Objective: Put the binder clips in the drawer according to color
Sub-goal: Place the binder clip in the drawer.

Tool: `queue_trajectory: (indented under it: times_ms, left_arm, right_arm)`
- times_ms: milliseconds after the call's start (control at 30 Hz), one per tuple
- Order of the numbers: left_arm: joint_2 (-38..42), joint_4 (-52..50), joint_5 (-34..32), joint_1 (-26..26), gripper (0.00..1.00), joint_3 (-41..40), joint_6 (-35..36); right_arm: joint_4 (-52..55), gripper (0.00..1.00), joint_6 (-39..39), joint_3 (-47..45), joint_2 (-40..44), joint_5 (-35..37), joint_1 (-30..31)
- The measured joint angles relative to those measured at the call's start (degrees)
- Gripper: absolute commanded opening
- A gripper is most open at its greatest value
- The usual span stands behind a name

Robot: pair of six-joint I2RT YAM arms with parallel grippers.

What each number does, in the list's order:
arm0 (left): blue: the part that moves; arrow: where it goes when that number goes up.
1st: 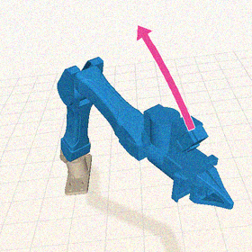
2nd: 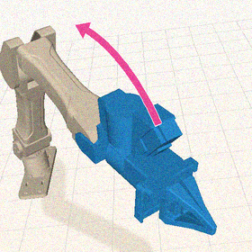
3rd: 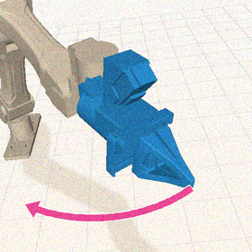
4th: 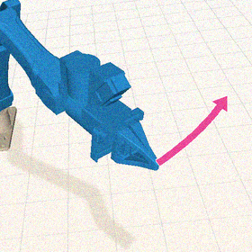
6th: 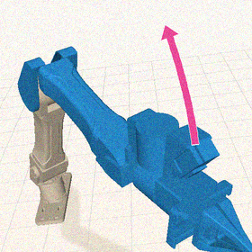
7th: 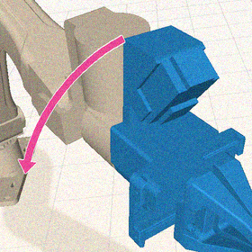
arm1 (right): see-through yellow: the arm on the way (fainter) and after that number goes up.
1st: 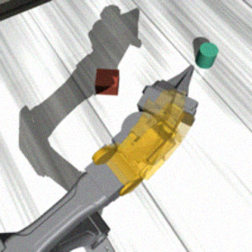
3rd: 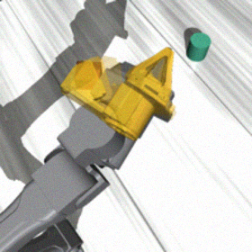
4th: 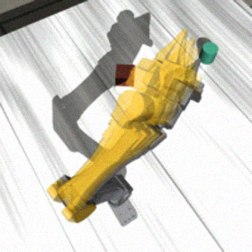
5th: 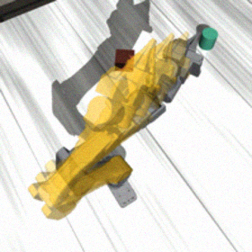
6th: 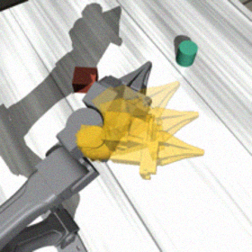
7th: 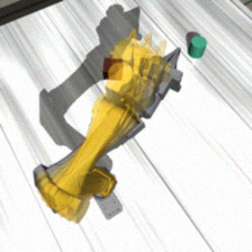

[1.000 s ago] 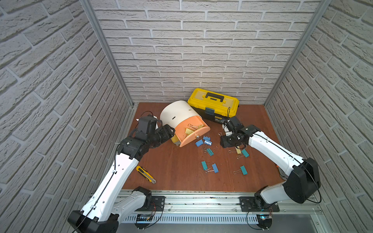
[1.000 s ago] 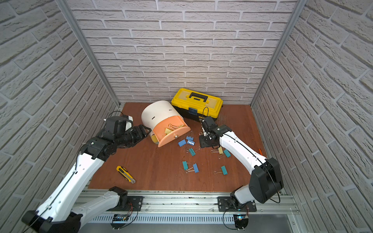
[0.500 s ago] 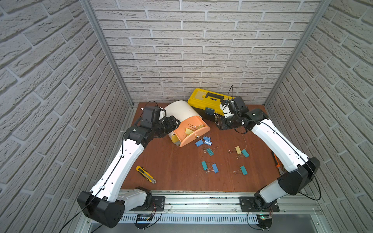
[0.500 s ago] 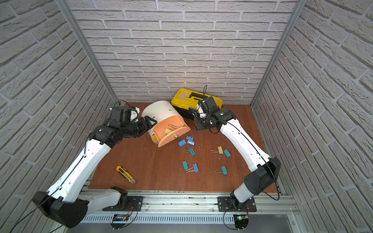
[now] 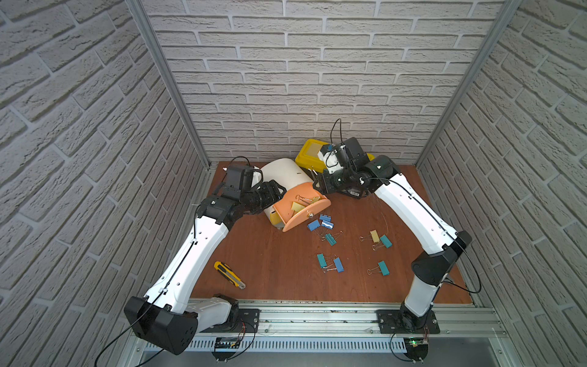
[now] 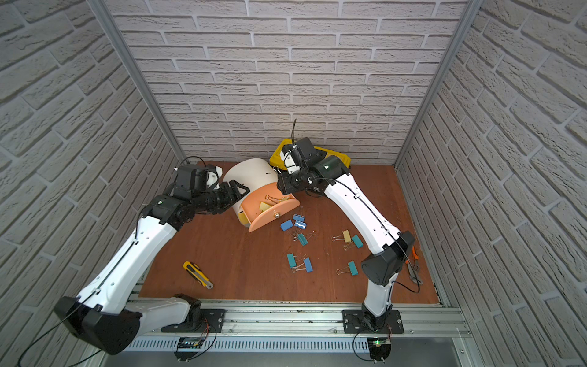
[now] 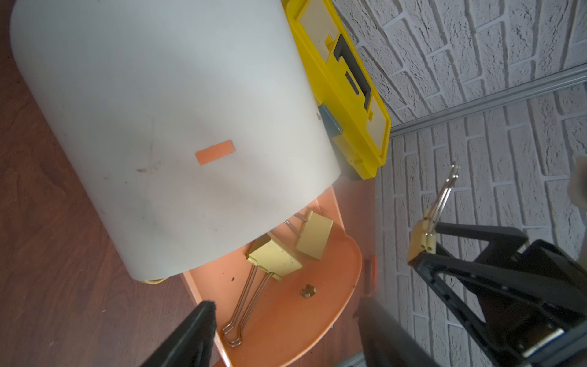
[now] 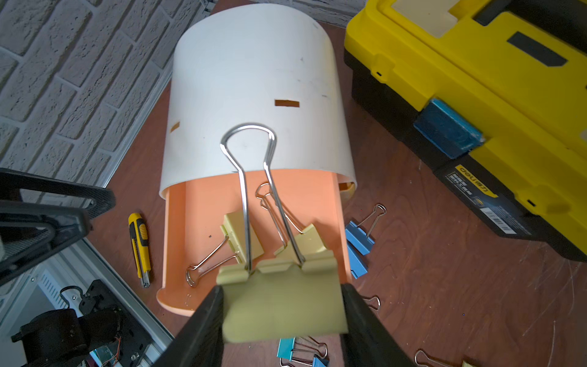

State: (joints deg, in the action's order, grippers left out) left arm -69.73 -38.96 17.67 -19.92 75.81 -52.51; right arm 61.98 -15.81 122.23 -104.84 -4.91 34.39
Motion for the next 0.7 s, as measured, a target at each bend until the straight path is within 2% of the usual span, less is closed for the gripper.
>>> queue_trajectory:
  times_ms: [300, 700]
  left_arm:
    - [2.62, 0.2, -0.42, 0.02, 0.75, -1.7, -0.15]
    - [3.04, 0.42, -0.76, 0.02, 0.75, -3.04, -1.03]
  right_arm:
    - [1.84, 0.44, 0.44, 1.57, -2.89, -0.15, 3.28]
    - [2.43, 0.48, 1.7, 1.57, -4.07, -0.09, 3.98]
